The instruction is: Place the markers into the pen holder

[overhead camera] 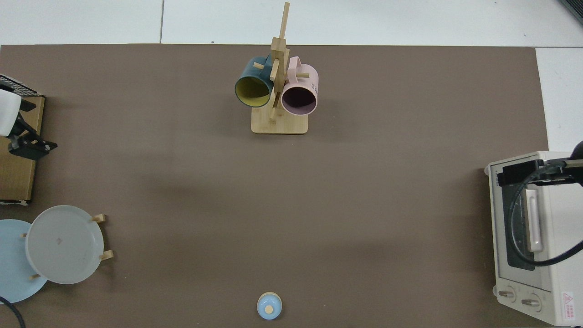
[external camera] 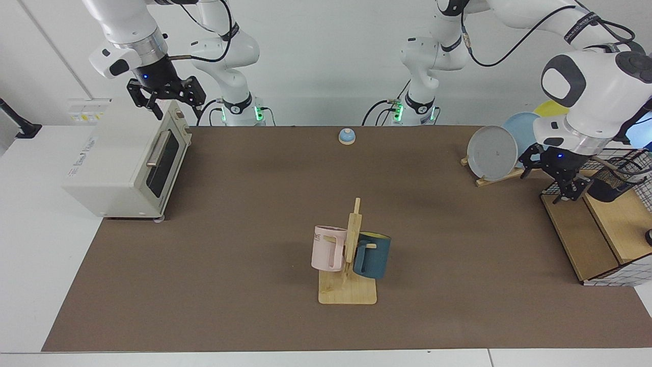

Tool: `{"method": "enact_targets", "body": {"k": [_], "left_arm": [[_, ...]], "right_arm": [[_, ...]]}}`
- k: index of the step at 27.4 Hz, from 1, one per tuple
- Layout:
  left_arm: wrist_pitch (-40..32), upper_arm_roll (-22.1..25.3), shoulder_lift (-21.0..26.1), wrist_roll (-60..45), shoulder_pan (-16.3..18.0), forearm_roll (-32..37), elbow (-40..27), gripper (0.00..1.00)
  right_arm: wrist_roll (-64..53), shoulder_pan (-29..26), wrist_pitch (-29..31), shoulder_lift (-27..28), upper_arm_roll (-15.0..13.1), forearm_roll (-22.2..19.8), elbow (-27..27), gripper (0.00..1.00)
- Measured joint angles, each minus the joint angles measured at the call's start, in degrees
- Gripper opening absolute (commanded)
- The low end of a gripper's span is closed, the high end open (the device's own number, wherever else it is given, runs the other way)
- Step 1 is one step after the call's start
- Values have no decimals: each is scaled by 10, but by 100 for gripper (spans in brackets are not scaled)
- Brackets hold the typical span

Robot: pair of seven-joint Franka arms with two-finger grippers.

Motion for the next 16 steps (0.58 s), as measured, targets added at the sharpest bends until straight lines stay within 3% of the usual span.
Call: {"method": "enact_targets", "body": {"k": [6, 16], "left_arm": [[-63, -1, -27, -226, -9, -1, -27, 100], [-100, -17, -47, -449, -9, -1, -43, 100]], "right_arm": [[0, 0, 0, 0, 0, 0, 0, 100], [0, 0, 0, 0, 0, 0, 0, 100]]}}
